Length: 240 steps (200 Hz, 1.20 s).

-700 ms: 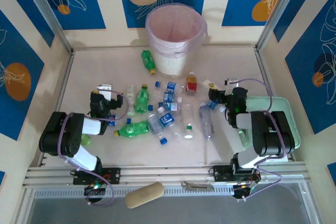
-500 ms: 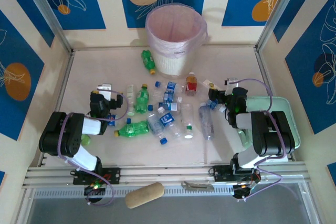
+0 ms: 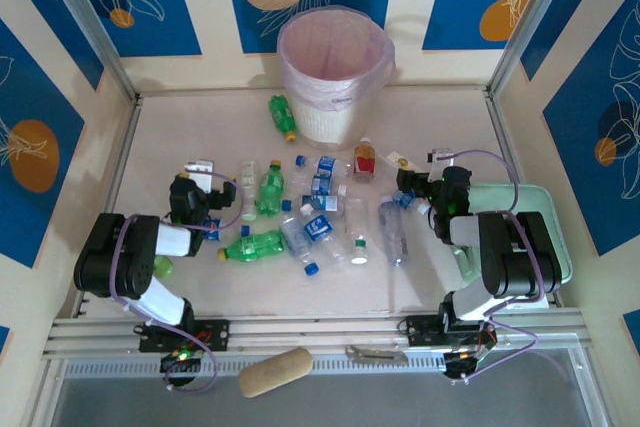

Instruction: Put the plastic bottles in the bin

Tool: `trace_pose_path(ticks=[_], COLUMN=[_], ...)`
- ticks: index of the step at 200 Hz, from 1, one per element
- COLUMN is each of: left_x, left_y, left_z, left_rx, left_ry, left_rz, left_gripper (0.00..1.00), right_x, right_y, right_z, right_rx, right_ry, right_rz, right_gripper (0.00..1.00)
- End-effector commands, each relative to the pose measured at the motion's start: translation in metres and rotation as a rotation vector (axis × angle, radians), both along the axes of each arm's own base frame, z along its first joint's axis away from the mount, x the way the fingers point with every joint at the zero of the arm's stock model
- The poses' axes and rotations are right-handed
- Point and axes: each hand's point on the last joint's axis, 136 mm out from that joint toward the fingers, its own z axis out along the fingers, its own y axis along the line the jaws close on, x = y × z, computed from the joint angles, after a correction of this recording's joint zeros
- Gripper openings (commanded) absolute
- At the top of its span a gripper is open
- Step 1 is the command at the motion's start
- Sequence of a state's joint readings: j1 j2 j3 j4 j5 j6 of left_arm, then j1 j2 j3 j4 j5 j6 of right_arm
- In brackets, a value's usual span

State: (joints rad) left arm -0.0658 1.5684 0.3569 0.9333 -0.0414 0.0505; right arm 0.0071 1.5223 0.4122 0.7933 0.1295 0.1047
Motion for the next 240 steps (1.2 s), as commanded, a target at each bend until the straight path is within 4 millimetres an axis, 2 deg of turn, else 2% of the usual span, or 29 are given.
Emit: trace_pose_path(ticks=[1, 95, 110, 136, 157, 173, 200, 225, 240], left_x=[0.007, 0.006, 0.006, 0.003, -0.001, -0.004, 0.0, 0.004, 0.004], left_y=[-0.003, -0.002, 0.0, 0.011, 0.023, 0.03, 0.024, -0.015, -0.028], left_z=[0.009, 0.01, 0.012, 0.032, 0.057, 0.075, 0.099, 0.118, 0.114], left_rx=[-0.029, -0.039, -0.04, -0.031, -0.014, -0.099, -0.356, -0.518, -0.617], left_ry=[-0.021, -0.022, -0.03, -0.033, -0.03, -0.027, -0.049, -0.076, -0.019], left_rz=[-0.031, -0.037, -0.021, 0.044, 0.135, 0.213, 0.254, 0.041, 0.008], left_gripper=[1.0, 1.0, 1.0, 1.0, 1.0, 1.0, 1.0, 1.0, 1.0], right_x=[0.003, 0.003, 0.002, -0.002, -0.009, -0.017, -0.038, -0.062, -0.076], right_y=[0.001, 0.002, 0.003, 0.01, 0.018, 0.03, 0.056, 0.071, 0.074], right_z=[0.005, 0.008, 0.016, 0.036, 0.056, 0.068, 0.076, 0.073, 0.07], right_rx=[0.012, -0.007, -0.02, -0.06, -0.077, -0.052, 0.023, 0.049, 0.043], right_ry=[-0.015, -0.013, -0.03, -0.033, -0.024, 0.017, 0.162, 0.325, 0.428], right_rz=[0.009, -0.002, -0.003, 0.001, -0.007, 0.011, 0.069, 0.095, 0.089], right_gripper=[0.99, 0.99, 0.99, 0.99, 1.0, 1.0, 1.0, 1.0, 0.97])
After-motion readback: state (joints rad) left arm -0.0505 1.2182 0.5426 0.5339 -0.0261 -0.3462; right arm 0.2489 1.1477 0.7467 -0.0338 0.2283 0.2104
